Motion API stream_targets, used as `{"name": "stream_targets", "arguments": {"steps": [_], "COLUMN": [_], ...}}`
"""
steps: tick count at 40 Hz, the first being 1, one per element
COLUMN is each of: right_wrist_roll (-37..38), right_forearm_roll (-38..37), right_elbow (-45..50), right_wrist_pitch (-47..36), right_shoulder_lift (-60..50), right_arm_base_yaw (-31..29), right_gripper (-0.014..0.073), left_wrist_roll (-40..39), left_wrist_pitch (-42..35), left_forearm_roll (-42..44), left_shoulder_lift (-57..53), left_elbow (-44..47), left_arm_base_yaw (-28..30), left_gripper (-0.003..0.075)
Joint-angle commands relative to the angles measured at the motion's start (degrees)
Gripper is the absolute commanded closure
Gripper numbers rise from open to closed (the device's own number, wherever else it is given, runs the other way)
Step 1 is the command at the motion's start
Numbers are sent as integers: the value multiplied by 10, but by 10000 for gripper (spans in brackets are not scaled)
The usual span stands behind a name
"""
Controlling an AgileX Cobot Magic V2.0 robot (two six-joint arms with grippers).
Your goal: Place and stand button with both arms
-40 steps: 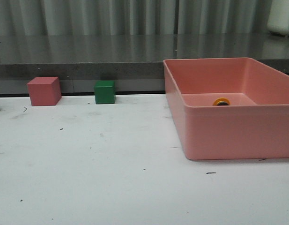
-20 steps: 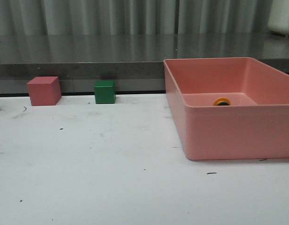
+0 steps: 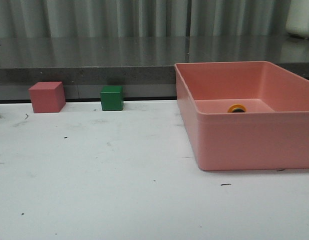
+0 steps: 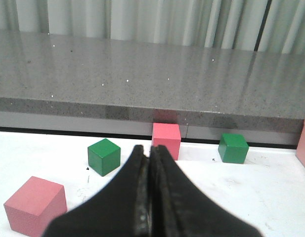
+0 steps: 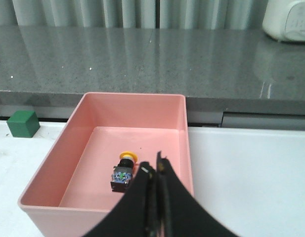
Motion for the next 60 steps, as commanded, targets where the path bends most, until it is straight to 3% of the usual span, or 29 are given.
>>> {"name": "stream_targets", "arguments": {"steps": [1, 5, 8, 12, 15, 19, 22, 28, 34, 43, 52, 60], "right_wrist_roll": [-4, -4, -4, -4, -4, -4, -4, -4, -4, -4, -4, 27], "right_forearm_roll": [5, 5, 5, 5, 5, 5, 5, 5, 12, 76, 77, 81], "right_elbow": [-22, -22, -22, -21, -21, -21, -21, -24, -65, -195, -326, -430], "right_wrist_pitch": [-39, -39, -39, -42, -42, -55, -69, -95, -92, -15, 59, 121], "right_shoulder_lift": [30, 39, 44, 46, 46, 46, 47, 76, 173, 373, 555, 697], "right_arm_base_yaw": [-2, -2, -2, -2, -2, -2, -2, -2, -2, 4, 59, 57], "right_gripper": [662, 656, 610, 440, 264, 29, -76, -50, -50, -50, -50, -50], "left_wrist_roll": [1, 1, 1, 1, 1, 1, 1, 1, 1, 1, 1, 1], "left_wrist_pitch": [-39, -39, -39, -39, -39, -39, -39, -39, -39, -39, -39, -39], "left_forearm_roll": [-6, -6, -6, -6, -6, -6, -6, -6, -6, -6, -6, -6], "left_shoulder_lift": [13, 13, 13, 13, 13, 13, 13, 13, 13, 13, 13, 13], "left_elbow": [-23, -23, -23, -21, -21, -21, -21, -21, -21, -21, -21, -21], "left_arm_base_yaw": [2, 2, 2, 2, 2, 2, 2, 2, 2, 2, 2, 2], "left_gripper": [739, 701, 574, 322, 159, 48, 39, 45, 48, 48, 48, 48]}}
